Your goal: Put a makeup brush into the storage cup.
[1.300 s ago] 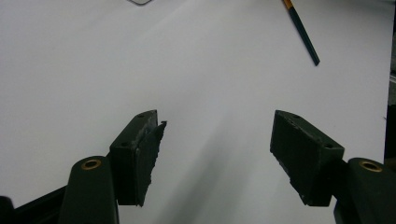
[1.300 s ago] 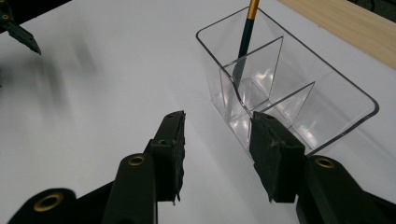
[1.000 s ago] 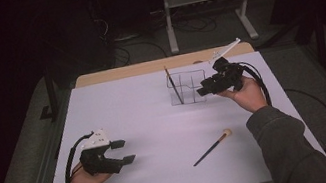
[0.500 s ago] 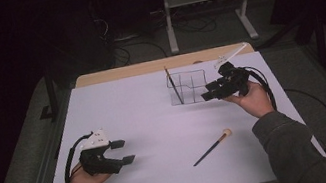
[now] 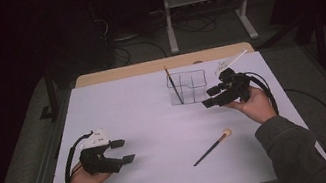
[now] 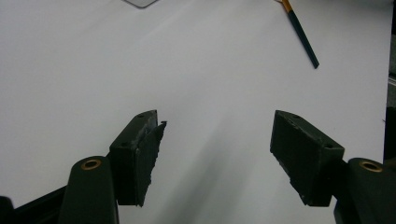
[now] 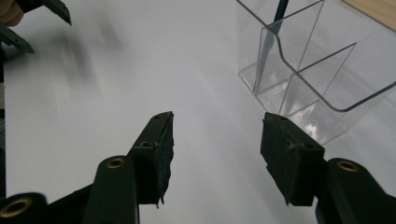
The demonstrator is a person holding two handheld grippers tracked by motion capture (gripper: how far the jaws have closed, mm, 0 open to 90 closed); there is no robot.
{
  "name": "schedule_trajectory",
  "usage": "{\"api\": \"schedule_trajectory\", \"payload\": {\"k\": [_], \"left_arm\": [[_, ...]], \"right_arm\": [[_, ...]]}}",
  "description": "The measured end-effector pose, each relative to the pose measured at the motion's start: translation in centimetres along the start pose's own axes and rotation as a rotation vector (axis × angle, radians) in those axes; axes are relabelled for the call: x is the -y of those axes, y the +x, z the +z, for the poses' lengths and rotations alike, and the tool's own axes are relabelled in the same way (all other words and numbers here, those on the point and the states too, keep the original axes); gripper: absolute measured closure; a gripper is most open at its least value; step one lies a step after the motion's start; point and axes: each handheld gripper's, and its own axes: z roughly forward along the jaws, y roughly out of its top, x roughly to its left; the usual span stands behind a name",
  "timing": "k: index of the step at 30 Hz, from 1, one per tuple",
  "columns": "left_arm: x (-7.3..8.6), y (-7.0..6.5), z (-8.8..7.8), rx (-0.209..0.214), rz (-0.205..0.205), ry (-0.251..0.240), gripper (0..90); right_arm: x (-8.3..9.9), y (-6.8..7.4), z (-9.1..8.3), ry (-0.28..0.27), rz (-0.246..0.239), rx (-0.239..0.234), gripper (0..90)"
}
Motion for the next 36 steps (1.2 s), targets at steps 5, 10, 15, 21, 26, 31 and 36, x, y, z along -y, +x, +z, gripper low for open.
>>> {"api": "schedule_trajectory", "payload": {"k": [5,10,15,21,26,31,36], "left_arm": [[-0.1,-0.1,0.2,0.003,0.005,0.004,32.2],[-0.1,-0.1,0.2,0.003,0.003,0.007,32.2],[-0.1,-0.2,0.2,0.003,0.009,0.006,32.0],[-0.2,-0.1,0.1,-0.001,0.008,0.002,32.1],[-0.2,-0.3,0.2,-0.003,0.011,0.000,32.0],[-0.4,-0.4,0.4,0.000,0.011,-0.001,32.1],[-0.7,-0.6,0.5,0.003,0.024,0.009,32.1]], "right_arm": [[0.5,0.4,-0.3,-0.007,-0.001,-0.005,40.1],[0.9,0.6,-0.4,-0.010,0.000,-0.010,38.4],[1.2,0.8,-0.8,-0.025,-0.011,-0.011,38.2],[1.9,0.9,-0.6,-0.024,-0.008,-0.012,37.5],[2.5,1.1,-0.7,-0.021,-0.003,-0.017,36.9],[3.4,1.3,-0.9,-0.039,0.001,-0.016,36.3],[4.2,1.5,-1.2,-0.047,0.006,-0.018,35.5]]}}
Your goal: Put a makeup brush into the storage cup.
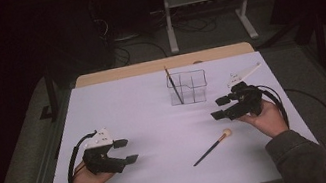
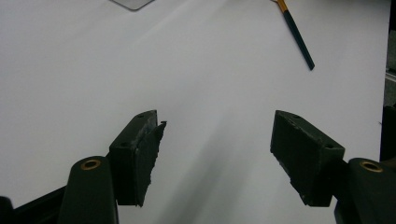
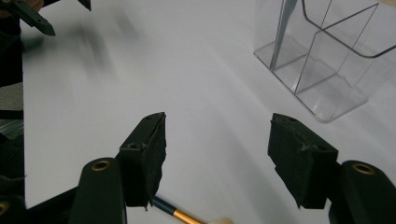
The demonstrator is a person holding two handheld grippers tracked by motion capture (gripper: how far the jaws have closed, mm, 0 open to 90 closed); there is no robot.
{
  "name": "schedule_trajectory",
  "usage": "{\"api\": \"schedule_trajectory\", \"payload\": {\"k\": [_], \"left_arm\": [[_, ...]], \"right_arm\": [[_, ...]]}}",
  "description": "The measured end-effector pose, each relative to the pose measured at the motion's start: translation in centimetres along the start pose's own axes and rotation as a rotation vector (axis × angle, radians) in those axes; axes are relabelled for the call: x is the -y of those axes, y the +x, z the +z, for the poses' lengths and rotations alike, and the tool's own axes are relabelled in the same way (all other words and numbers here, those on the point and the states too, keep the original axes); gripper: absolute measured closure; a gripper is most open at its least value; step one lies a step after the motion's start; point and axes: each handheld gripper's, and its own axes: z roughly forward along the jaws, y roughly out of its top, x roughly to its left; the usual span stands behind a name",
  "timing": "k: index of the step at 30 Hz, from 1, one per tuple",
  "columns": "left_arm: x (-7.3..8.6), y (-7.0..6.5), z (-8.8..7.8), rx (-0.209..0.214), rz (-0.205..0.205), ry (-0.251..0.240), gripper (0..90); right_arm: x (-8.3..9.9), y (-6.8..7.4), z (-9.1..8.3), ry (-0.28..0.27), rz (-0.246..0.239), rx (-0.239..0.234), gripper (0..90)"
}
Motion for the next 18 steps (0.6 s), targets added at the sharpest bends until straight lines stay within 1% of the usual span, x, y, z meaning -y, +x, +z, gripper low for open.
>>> {"api": "schedule_trajectory", "payload": {"k": [1,3,5,8,9,10,11,12,14,18], "left_arm": [[-0.1,0.0,0.0,0.000,0.001,0.002,32.1],[-0.3,-0.2,0.2,0.006,-0.021,-0.007,32.0],[-0.5,-0.4,0.4,0.009,-0.011,-0.004,32.0],[-0.9,-0.6,0.7,0.015,-0.003,0.000,32.0],[-1.0,-0.7,0.8,0.020,-0.007,0.001,32.0],[-1.1,-0.8,1.0,0.020,0.001,0.003,32.0],[-1.2,-0.8,1.1,0.022,0.000,0.002,32.0],[-1.3,-0.9,1.2,0.024,-0.006,0.003,32.0],[-1.5,-1.0,1.4,0.026,0.003,0.007,31.9],[-2.0,-1.2,1.7,0.029,0.008,0.012,31.9]], "right_arm": [[0.2,0.0,-0.1,-0.002,0.001,-0.003,35.4],[0.6,0.1,-0.1,-0.001,0.002,-0.002,35.2],[0.8,0.2,-0.2,0.002,0.002,-0.003,34.8],[1.3,0.3,-0.5,-0.012,0.003,-0.001,34.9],[1.4,0.4,-0.6,-0.015,0.004,0.000,34.9],[1.6,0.4,-0.6,-0.018,0.001,-0.001,34.9],[1.7,0.5,-0.7,-0.021,0.001,0.002,34.9],[1.9,0.5,-0.8,-0.018,0.000,0.002,34.8],[2.1,0.6,-0.9,-0.023,-0.001,0.003,34.8],[2.5,0.7,-1.0,-0.027,0.004,0.001,34.8]]}}
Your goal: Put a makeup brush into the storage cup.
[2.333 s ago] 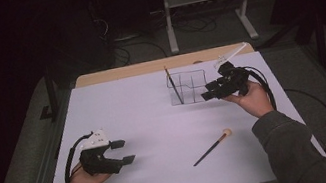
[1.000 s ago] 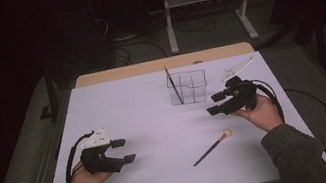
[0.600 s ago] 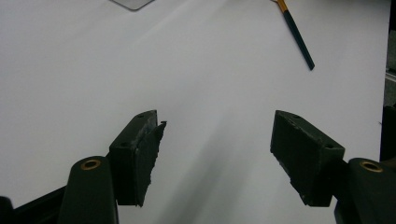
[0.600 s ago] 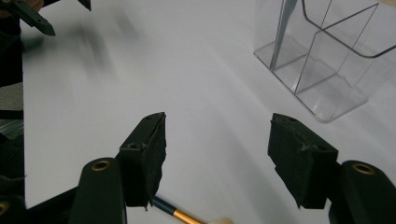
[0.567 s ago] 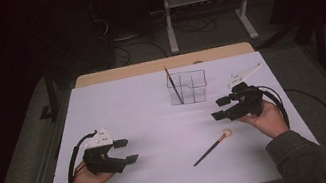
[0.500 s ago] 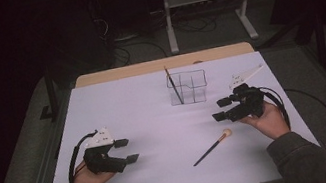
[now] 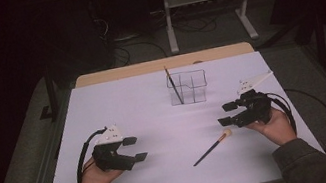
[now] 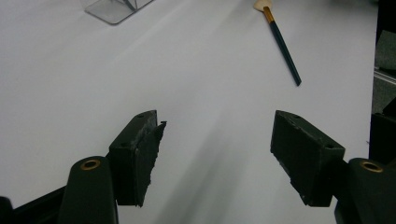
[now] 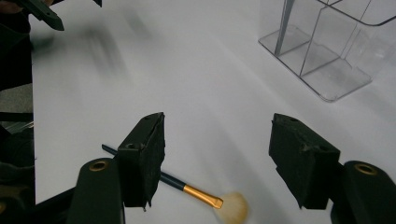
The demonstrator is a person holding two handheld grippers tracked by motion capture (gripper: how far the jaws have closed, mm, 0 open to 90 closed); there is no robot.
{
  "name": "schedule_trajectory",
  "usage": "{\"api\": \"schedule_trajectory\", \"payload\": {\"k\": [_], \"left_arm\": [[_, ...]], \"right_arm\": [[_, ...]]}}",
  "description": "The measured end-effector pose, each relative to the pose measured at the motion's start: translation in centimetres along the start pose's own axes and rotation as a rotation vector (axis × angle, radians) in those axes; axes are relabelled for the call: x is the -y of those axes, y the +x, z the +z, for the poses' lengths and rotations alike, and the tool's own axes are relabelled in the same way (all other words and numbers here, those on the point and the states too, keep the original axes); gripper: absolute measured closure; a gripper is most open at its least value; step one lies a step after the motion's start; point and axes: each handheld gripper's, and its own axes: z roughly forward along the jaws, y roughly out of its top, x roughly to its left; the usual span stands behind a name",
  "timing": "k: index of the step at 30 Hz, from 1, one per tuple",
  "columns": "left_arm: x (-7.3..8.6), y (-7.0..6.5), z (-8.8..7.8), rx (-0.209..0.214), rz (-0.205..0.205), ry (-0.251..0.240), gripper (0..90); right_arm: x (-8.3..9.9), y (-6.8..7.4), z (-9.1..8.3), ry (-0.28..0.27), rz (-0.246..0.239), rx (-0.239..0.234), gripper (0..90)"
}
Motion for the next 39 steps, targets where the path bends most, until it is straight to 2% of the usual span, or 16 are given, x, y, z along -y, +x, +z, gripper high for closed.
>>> {"api": "schedule_trajectory", "payload": {"k": [5,6,7,13,23,39], "left_arm": [[-0.5,-0.2,0.7,0.005,0.007,0.009,31.9],[-0.6,-0.3,0.8,0.007,-0.004,0.014,31.9],[-0.7,-0.3,0.9,0.007,0.008,0.017,32.0],[-1.2,-0.6,1.4,0.013,0.010,0.023,32.0],[-2.2,-1.1,2.4,0.023,0.028,0.037,32.0],[-4.9,-2.7,5.3,0.057,0.059,0.062,32.6]], "right_arm": [[0.6,0.1,0.0,0.003,0.001,-0.003,34.9],[0.7,0.0,0.0,0.003,-0.003,-0.003,34.9],[0.8,0.1,-0.1,0.010,0.004,-0.003,34.9],[1.0,0.2,-0.3,0.000,-0.010,0.003,34.9],[1.8,0.0,-0.3,0.000,-0.003,0.001,35.0],[2.2,0.1,-0.5,-0.004,-0.006,0.005,34.7]]}}
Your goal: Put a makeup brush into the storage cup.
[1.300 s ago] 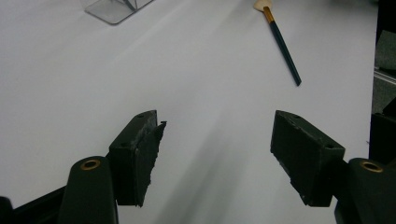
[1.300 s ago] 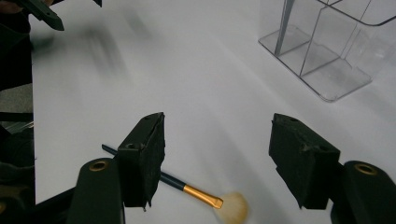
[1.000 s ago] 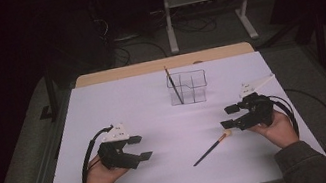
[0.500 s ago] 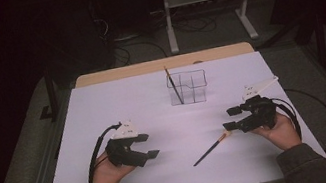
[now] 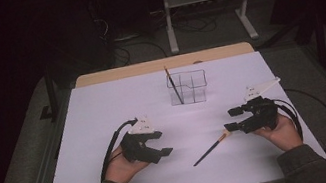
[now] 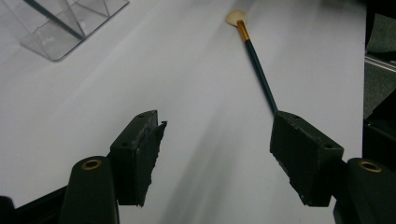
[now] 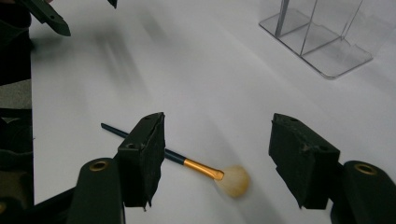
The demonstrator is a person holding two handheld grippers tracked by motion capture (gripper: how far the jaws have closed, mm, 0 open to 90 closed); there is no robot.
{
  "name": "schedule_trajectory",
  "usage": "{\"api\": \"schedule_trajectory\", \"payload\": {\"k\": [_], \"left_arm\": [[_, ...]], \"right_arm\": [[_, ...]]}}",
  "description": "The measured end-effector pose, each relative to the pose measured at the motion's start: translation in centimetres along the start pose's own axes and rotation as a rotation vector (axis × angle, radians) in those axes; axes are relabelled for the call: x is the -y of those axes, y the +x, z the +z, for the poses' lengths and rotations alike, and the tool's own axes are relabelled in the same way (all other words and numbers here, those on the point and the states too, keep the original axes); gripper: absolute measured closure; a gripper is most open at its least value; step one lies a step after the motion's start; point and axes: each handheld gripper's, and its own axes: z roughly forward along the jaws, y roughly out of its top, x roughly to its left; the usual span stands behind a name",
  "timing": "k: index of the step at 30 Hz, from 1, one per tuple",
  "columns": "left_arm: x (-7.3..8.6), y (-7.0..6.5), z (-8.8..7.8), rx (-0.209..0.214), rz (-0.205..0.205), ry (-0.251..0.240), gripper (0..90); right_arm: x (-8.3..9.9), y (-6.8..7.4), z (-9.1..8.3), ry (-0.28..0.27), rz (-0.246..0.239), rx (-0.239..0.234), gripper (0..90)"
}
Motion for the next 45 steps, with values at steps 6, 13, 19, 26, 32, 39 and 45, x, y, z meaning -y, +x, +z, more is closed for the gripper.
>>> {"api": "schedule_trajectory", "payload": {"k": [6,13,19,26,32,39,45], "left_arm": [[-1.0,-0.5,1.3,0.013,0.001,0.005,33.1],[-2.1,-1.0,2.7,0.028,0.012,0.019,33.2],[-2.7,-1.3,3.9,0.037,0.010,0.027,33.8],[-3.1,-1.5,5.1,0.038,0.002,0.038,35.6],[-3.5,-1.8,6.2,0.044,-0.008,0.057,36.9],[-4.3,-2.2,7.6,0.049,0.010,0.083,39.1],[-4.8,-2.7,8.8,0.051,0.015,0.105,39.6]], "right_arm": [[0.1,0.2,0.2,0.010,-0.001,0.005,33.9],[0.8,0.3,0.4,0.015,0.001,0.003,33.8],[1.3,0.2,0.1,0.004,0.015,0.010,33.5],[1.6,0.1,-0.1,0.007,0.020,0.022,33.5],[1.7,0.1,-0.2,-0.002,0.016,0.026,33.2],[1.8,0.0,-0.2,-0.001,0.017,0.035,32.9],[1.9,-0.1,-0.3,-0.005,0.018,0.035,31.0]]}}
